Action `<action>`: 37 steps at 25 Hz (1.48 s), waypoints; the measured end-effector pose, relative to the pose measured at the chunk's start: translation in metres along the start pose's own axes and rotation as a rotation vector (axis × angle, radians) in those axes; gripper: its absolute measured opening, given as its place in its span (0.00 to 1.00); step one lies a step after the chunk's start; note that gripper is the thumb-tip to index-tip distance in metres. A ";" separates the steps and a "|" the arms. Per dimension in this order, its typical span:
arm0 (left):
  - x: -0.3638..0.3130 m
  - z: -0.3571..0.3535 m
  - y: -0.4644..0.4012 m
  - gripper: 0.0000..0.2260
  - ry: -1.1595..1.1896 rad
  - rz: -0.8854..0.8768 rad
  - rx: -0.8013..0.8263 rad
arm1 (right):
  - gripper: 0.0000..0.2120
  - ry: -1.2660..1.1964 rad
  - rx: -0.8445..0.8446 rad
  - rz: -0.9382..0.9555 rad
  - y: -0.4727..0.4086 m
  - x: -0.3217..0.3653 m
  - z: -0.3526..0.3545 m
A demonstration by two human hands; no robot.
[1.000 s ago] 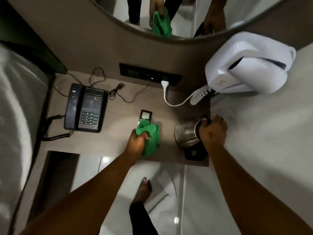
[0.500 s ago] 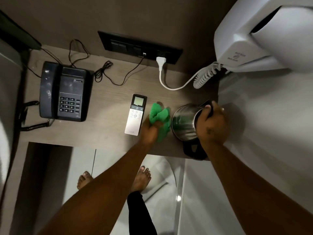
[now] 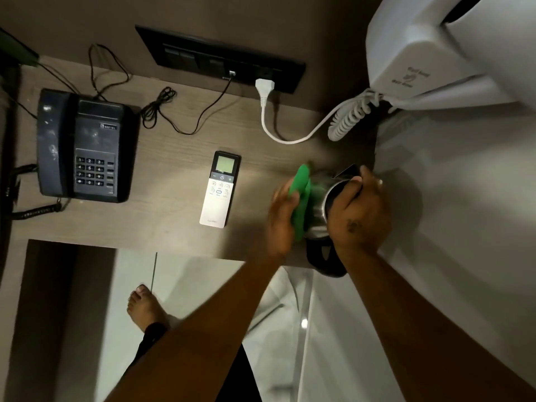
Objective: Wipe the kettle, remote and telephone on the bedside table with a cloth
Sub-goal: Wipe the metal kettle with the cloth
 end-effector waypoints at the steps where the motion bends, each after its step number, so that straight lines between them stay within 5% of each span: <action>1: 0.021 0.002 0.020 0.17 0.048 -0.028 -0.023 | 0.20 -0.003 0.003 0.001 0.000 0.000 0.000; 5: 0.027 0.001 -0.026 0.23 0.009 0.049 -0.132 | 0.20 -0.014 -0.013 0.000 0.003 0.000 0.001; 8: -0.015 -0.030 -0.077 0.19 -0.044 0.087 0.087 | 0.21 -0.004 -0.003 -0.010 0.001 -0.002 -0.003; 11: -0.018 -0.023 -0.037 0.23 -0.063 -0.112 0.098 | 0.21 -0.004 0.005 -0.015 0.002 0.000 0.000; 15: 0.026 0.002 0.054 0.28 0.100 -0.106 0.003 | 0.22 -0.001 0.016 -0.008 0.002 -0.001 -0.002; 21: -0.040 -0.038 -0.071 0.19 0.025 0.166 0.126 | 0.20 0.005 -0.019 0.029 0.002 -0.002 -0.002; 25: -0.056 -0.046 -0.052 0.16 -0.103 0.008 0.171 | 0.18 0.022 -0.026 0.027 0.002 0.000 -0.001; 29: -0.002 -0.008 0.025 0.21 0.048 -0.191 -0.016 | 0.18 0.034 -0.041 0.041 0.003 0.001 -0.001; 31: 0.040 0.037 0.030 0.16 -0.015 -0.060 -0.222 | 0.18 0.017 -0.037 0.045 0.002 0.001 0.000; 35: 0.096 0.205 0.019 0.17 -0.546 0.245 -0.769 | 0.19 0.011 -0.050 0.045 0.004 0.000 0.000; 37: 0.063 0.155 -0.011 0.17 -0.436 0.206 -0.592 | 0.19 0.013 -0.047 0.040 0.004 -0.001 -0.001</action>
Point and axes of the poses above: each hand's wrist, its own y-axis away from the middle knuckle, its own z-axis out of the back of the hand, x = y × z, the point moved 4 cm from there along -y, towards the middle knuckle, and after that the axes turned 15 degrees about -x, right-handed, at the moved point
